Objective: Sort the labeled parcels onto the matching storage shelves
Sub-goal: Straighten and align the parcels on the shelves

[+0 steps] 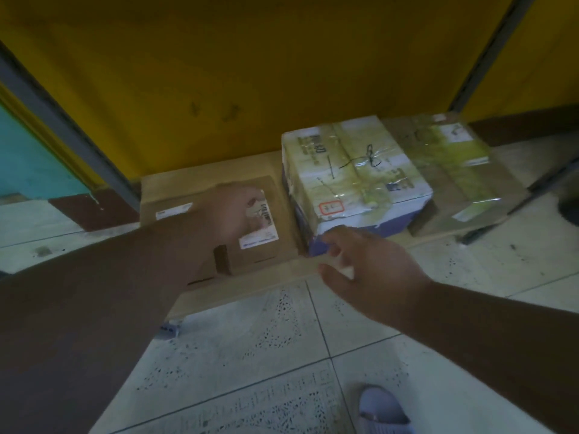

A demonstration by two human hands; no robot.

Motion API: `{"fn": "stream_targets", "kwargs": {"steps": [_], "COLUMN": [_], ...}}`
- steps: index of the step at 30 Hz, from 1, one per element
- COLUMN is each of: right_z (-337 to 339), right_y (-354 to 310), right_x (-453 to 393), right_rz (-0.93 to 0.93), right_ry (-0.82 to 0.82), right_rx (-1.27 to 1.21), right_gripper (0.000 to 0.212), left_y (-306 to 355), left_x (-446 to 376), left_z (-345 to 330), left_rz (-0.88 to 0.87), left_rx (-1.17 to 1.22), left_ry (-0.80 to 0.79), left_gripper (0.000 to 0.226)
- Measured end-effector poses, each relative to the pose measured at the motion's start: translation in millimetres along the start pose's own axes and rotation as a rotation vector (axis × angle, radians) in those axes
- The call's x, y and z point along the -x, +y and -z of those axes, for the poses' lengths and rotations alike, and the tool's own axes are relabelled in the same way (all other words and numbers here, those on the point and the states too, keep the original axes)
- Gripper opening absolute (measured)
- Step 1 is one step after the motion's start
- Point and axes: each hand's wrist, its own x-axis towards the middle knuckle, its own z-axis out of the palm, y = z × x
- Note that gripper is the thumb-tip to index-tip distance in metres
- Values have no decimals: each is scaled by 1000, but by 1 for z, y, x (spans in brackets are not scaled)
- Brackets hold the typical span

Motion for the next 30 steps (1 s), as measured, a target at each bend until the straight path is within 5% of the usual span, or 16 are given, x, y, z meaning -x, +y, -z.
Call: {"fn": "stream_targets", "kwargs": {"steps": [5, 9, 13, 30], "right_z": [45, 49, 43, 35], "right_y": [79, 121, 127, 132], "right_x": [6, -18, -30, -38], "right_rz": [-180, -354, -358, -327], "right_ry": [328, 218, 122, 206], "right_rx": [107, 229, 151, 68], "right_gripper": [50, 69, 56, 38], "left_y": [44, 64, 67, 66], "left_x": [-23, -44, -48, -41], "left_z": [15, 16, 8, 7], "left_rz": [6, -17, -26, 39], "left_rx": [246, 191, 108, 79], "left_ry": [145, 21, -23, 25], "left_gripper": [54, 63, 70, 67]}}
